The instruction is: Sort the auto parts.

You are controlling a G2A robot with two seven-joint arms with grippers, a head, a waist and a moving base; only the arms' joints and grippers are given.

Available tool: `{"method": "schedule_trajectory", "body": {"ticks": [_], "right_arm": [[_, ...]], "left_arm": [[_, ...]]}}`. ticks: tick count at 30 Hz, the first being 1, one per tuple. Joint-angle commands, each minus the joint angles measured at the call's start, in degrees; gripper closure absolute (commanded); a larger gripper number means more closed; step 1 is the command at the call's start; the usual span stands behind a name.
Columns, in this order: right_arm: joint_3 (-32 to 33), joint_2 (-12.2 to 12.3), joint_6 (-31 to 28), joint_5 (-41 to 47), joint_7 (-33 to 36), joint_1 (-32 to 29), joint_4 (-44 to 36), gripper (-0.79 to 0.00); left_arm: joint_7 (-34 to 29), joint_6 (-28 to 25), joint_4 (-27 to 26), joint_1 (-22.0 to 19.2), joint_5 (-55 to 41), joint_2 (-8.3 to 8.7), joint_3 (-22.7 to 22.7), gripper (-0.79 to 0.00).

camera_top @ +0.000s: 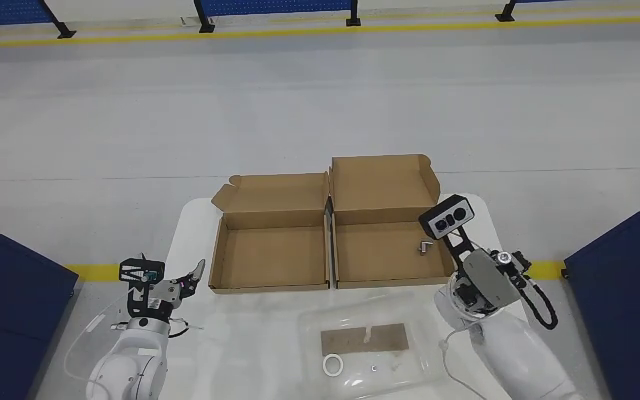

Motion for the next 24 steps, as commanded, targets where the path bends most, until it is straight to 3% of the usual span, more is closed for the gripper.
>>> {"method": "schedule_trajectory", "body": {"ticks": [1, 9, 24], "right_arm": [[0.3, -0.2, 0.1, 0.0, 0.0, -0.3, -0.1, 0.000], [2.0, -0.5, 1.5, -8.0, -0.5, -0.3, -0.1, 0.000], [2.8, -2.2, 2.9, -2.8, -0.4, -1.3, -1.1, 0.000]], "left_arm": [[0.0, 0.0, 0.0, 0.0, 0.0, 0.00, 0.0, -0.785], [0.0, 0.0, 0.0, 0.0, 0.0, 0.00, 0.0, -0.785], [0.0, 0.0, 0.0, 0.0, 0.0, 0.00, 0.0, -0.785]]}}
